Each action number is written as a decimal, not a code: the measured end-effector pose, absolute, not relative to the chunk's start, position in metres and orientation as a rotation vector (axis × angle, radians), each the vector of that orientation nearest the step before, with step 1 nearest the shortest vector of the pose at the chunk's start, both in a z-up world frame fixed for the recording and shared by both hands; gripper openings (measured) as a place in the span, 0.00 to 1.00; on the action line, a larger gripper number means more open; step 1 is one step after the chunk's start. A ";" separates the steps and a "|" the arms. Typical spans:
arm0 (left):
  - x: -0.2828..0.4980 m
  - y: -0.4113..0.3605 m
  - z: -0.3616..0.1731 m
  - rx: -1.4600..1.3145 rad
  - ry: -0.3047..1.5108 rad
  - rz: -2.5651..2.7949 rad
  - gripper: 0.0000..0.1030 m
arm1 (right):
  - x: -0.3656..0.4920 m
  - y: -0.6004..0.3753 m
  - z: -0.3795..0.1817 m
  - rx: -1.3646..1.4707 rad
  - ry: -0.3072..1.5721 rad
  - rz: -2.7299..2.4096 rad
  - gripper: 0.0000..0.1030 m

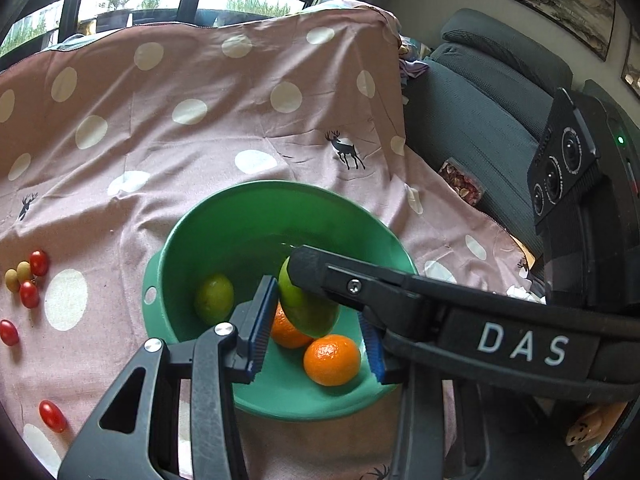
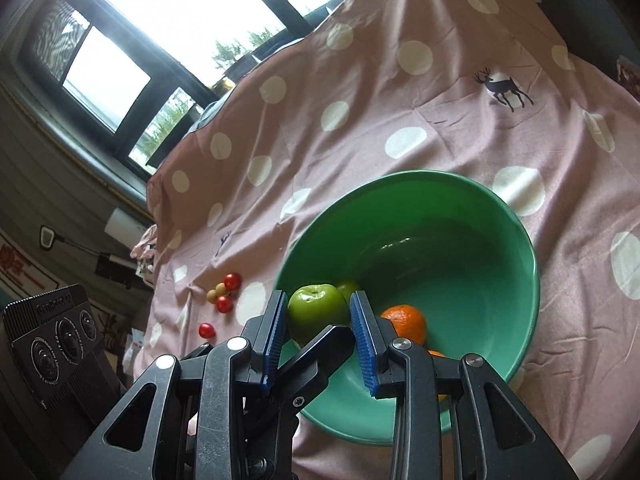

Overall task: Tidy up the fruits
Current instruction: 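Carry the second green apple into the green bowl and open the right gripper, then withdraw the right gripper from the bowl toward the tomatoes, then close the right gripper on a red tomato while the left gripper grasps another tomato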

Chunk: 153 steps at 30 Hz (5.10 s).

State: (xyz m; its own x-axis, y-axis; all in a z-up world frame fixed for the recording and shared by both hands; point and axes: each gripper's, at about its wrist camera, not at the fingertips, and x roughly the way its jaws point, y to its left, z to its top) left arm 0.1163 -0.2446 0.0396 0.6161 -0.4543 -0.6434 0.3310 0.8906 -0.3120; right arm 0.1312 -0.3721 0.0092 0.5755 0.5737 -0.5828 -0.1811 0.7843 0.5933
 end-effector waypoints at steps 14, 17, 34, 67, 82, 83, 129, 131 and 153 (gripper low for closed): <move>0.133 -0.259 0.021 -0.199 0.867 -0.504 0.37 | 0.144 -0.388 -0.010 0.528 0.926 0.390 0.35; 0.134 -0.260 0.018 -0.206 0.878 -0.512 0.37 | 0.145 -0.389 -0.012 0.521 0.937 0.376 0.35; 0.142 -0.264 0.007 -0.226 0.923 -0.537 0.37 | 0.150 -0.388 -0.018 0.492 0.984 0.319 0.36; 0.063 -0.081 0.066 -0.395 0.710 -0.093 0.94 | 0.118 -0.350 0.040 0.358 0.649 0.231 0.75; 0.031 0.018 0.013 -0.457 0.815 0.133 0.95 | 0.108 -0.243 0.024 0.266 0.716 0.509 0.76; 0.033 0.021 0.012 -0.455 0.811 0.139 0.95 | 0.108 -0.236 0.022 0.260 0.728 0.531 0.76; 0.135 0.046 -0.042 -0.461 0.973 0.193 0.29 | 0.091 -0.109 -0.064 -0.045 1.007 0.688 0.30; 0.135 0.046 -0.042 -0.457 0.971 0.196 0.28 | 0.092 -0.110 -0.064 -0.040 1.010 0.687 0.30; 0.106 0.031 -0.012 -0.412 0.885 0.157 0.16 | 0.099 -0.134 -0.052 0.028 0.984 0.640 0.30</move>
State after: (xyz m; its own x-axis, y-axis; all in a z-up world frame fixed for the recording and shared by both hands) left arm 0.1064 0.0311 -0.0123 0.6277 -0.0352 -0.7776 -0.3004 0.9106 -0.2837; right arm 0.0986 -0.1343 -0.0515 0.3867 0.5148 -0.7651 -0.4902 0.8175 0.3023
